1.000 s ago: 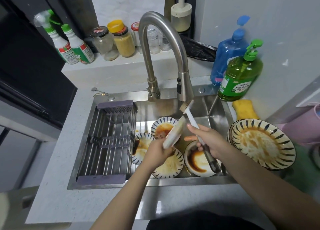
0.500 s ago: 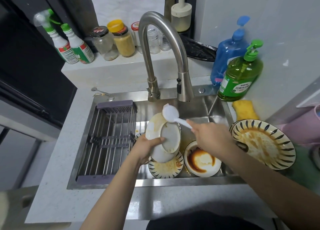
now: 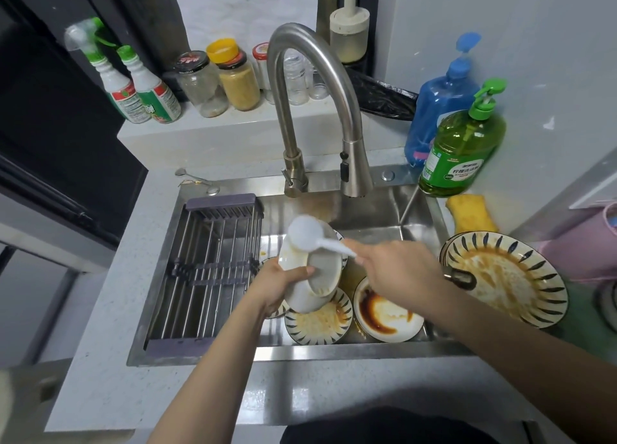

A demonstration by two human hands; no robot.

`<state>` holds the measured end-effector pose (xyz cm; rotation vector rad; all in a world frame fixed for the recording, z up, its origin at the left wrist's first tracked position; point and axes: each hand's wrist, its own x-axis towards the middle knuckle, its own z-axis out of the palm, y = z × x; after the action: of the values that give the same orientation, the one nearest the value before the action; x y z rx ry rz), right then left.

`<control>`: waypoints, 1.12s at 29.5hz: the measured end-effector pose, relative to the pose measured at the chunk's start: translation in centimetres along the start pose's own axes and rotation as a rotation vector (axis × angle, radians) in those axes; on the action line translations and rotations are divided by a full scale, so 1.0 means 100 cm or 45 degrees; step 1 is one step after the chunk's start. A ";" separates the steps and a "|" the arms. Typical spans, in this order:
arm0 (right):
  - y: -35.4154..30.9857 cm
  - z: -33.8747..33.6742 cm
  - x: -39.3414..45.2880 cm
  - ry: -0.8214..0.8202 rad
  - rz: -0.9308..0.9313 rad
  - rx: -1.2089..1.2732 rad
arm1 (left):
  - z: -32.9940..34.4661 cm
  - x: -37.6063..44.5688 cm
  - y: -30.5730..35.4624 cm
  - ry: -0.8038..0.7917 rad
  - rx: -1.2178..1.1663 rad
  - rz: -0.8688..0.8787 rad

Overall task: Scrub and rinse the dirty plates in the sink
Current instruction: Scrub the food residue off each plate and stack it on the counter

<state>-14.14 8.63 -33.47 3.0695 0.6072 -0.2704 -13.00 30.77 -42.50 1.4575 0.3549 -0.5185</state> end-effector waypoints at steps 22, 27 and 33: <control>0.011 0.008 -0.002 -0.107 0.263 0.257 | 0.001 -0.016 0.001 0.094 -0.221 -0.032; 0.006 0.004 -0.001 -0.105 0.182 0.300 | -0.004 -0.018 0.002 0.121 -0.214 -0.007; 0.008 0.001 0.004 -0.134 0.179 0.491 | -0.010 -0.017 0.007 0.109 -0.127 -0.014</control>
<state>-13.45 8.08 -33.67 3.4103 0.3684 -0.6091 -13.96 31.94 -41.12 1.3844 0.4510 -0.4422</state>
